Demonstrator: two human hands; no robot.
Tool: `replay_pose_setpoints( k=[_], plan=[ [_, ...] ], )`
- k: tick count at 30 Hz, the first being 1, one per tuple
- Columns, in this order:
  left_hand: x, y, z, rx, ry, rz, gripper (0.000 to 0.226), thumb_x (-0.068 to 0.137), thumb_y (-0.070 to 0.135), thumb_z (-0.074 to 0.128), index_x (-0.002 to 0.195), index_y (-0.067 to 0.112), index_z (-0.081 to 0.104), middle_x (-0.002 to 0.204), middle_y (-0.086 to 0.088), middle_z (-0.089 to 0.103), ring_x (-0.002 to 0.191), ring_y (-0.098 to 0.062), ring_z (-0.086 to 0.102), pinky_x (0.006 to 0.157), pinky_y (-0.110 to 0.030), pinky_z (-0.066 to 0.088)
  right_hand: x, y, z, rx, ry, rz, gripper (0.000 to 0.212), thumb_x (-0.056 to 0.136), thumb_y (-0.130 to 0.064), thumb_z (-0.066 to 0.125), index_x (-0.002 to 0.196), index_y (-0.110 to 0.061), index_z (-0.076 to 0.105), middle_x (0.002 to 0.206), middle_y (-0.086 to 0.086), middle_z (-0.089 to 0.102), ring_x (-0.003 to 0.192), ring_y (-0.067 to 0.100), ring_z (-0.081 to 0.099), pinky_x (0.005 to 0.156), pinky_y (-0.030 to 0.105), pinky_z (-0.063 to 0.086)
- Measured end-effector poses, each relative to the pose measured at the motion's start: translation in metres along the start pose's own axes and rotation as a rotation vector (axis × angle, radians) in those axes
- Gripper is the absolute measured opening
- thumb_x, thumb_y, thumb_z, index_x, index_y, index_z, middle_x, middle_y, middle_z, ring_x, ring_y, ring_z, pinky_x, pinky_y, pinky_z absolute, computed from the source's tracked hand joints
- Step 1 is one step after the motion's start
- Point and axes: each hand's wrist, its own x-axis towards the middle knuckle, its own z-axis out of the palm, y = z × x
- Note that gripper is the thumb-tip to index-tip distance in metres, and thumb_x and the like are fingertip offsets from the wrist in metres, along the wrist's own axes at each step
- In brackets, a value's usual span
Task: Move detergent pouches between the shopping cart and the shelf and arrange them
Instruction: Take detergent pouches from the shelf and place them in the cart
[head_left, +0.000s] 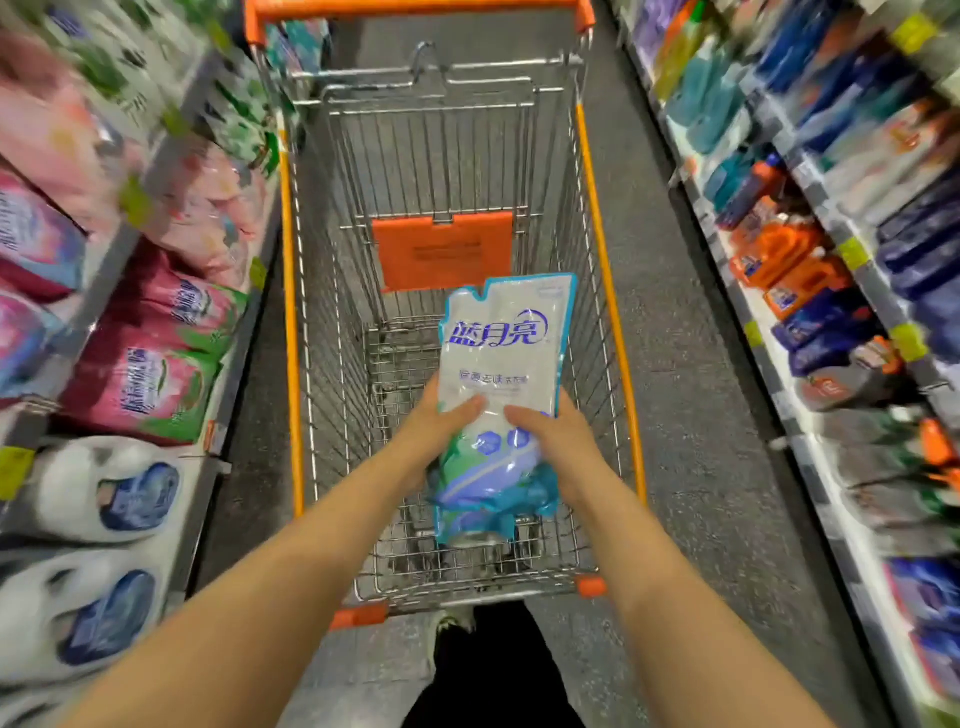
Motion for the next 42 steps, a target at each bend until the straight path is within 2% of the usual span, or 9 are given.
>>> replay_pose_setpoints(
  k=[4, 10, 12, 14, 16, 19, 22, 32, 42],
  plan=[
    [0.037, -0.050, 0.018, -0.030, 0.018, -0.179, 0.035, 0.090, 0.012, 0.058, 0.124, 0.015, 0.047, 0.121, -0.013, 0.061, 0.097, -0.025, 0.061, 0.089, -0.038, 0.051, 0.040, 0.038, -0.019, -0.130, 0.072, 0.151, 0.036, 0.084, 0.013, 0.056, 0.117, -0.001, 0.054, 0.096, 0.013, 0.064, 0.060, 0.007, 0.062, 0.052, 0.013, 0.050],
    [0.083, -0.114, 0.037, -0.049, 0.096, -0.269, 0.040, 0.091, 0.003, 0.055, 0.129, 0.012, 0.047, 0.113, -0.008, 0.060, 0.085, -0.018, 0.060, 0.062, -0.012, 0.053, 0.093, 0.094, -0.038, -0.210, 0.168, 0.271, 0.028, 0.080, 0.016, 0.055, 0.096, -0.006, 0.056, 0.079, 0.007, 0.063, 0.045, -0.005, 0.057, 0.045, 0.009, 0.045],
    [0.098, -0.133, 0.040, -0.059, 0.137, -0.257, 0.037, 0.090, 0.002, 0.056, 0.124, 0.014, 0.051, 0.110, -0.007, 0.061, 0.084, -0.017, 0.062, 0.068, -0.014, 0.054, 0.111, 0.117, -0.044, -0.217, 0.224, 0.291, 0.036, 0.077, 0.013, 0.060, 0.110, 0.001, 0.057, 0.091, 0.015, 0.066, 0.056, 0.004, 0.061, 0.055, 0.016, 0.053],
    [0.112, -0.153, 0.041, -0.047, 0.108, -0.261, 0.036, 0.088, 0.009, 0.061, 0.121, 0.018, 0.051, 0.115, -0.009, 0.062, 0.096, -0.022, 0.063, 0.088, -0.030, 0.052, 0.127, 0.138, -0.049, -0.229, 0.272, 0.336, 0.046, 0.074, 0.006, 0.066, 0.118, -0.001, 0.055, 0.098, 0.013, 0.067, 0.067, 0.015, 0.062, 0.074, 0.031, 0.057],
    [0.121, -0.172, 0.042, 0.071, 0.066, -0.318, 0.055, 0.083, 0.022, 0.067, 0.131, 0.016, 0.042, 0.127, -0.011, 0.056, 0.111, -0.024, 0.056, 0.103, -0.040, 0.042, 0.136, 0.150, -0.051, -0.321, 0.304, 0.412, 0.050, 0.077, 0.001, 0.065, 0.124, -0.005, 0.049, 0.107, 0.013, 0.067, 0.083, 0.026, 0.064, 0.082, 0.035, 0.052],
    [0.123, -0.189, 0.050, 0.308, 0.028, -0.440, 0.084, 0.074, 0.022, 0.074, 0.141, 0.013, 0.024, 0.133, -0.017, 0.048, 0.121, -0.029, 0.048, 0.105, -0.039, 0.038, 0.132, 0.161, -0.053, -0.538, 0.275, 0.543, 0.045, 0.083, -0.004, 0.057, 0.127, -0.005, 0.043, 0.123, 0.019, 0.059, 0.109, 0.033, 0.059, 0.089, 0.035, 0.046],
    [0.116, -0.192, 0.066, 0.644, -0.008, -0.406, 0.081, 0.080, 0.023, 0.068, 0.144, 0.004, 0.021, 0.136, -0.024, 0.041, 0.126, -0.036, 0.040, 0.102, -0.034, 0.033, 0.120, 0.168, -0.053, -0.626, 0.245, 0.605, 0.039, 0.088, -0.019, 0.057, 0.124, -0.010, 0.046, 0.127, 0.017, 0.058, 0.113, 0.031, 0.058, 0.088, 0.032, 0.046],
    [0.116, -0.157, 0.048, 0.755, -0.007, -0.359, 0.038, 0.095, 0.015, 0.048, 0.131, 0.005, 0.049, 0.133, -0.016, 0.053, 0.120, -0.029, 0.050, 0.091, -0.026, 0.036, 0.123, 0.129, -0.038, -0.579, 0.262, 0.503, 0.049, 0.088, -0.012, 0.050, 0.136, -0.009, 0.041, 0.129, 0.018, 0.056, 0.110, 0.030, 0.057, 0.095, 0.039, 0.047],
    [0.059, -0.056, 0.044, 0.379, 0.243, -0.102, 0.019, 0.092, 0.012, 0.050, 0.104, 0.009, 0.064, 0.094, -0.012, 0.067, 0.091, -0.026, 0.062, 0.090, -0.037, 0.047, 0.069, 0.044, 0.008, -0.514, 0.306, 0.194, 0.034, 0.089, -0.013, 0.045, 0.120, -0.021, 0.056, 0.116, 0.008, 0.064, 0.110, 0.031, 0.058, 0.096, 0.037, 0.043]
  ],
)
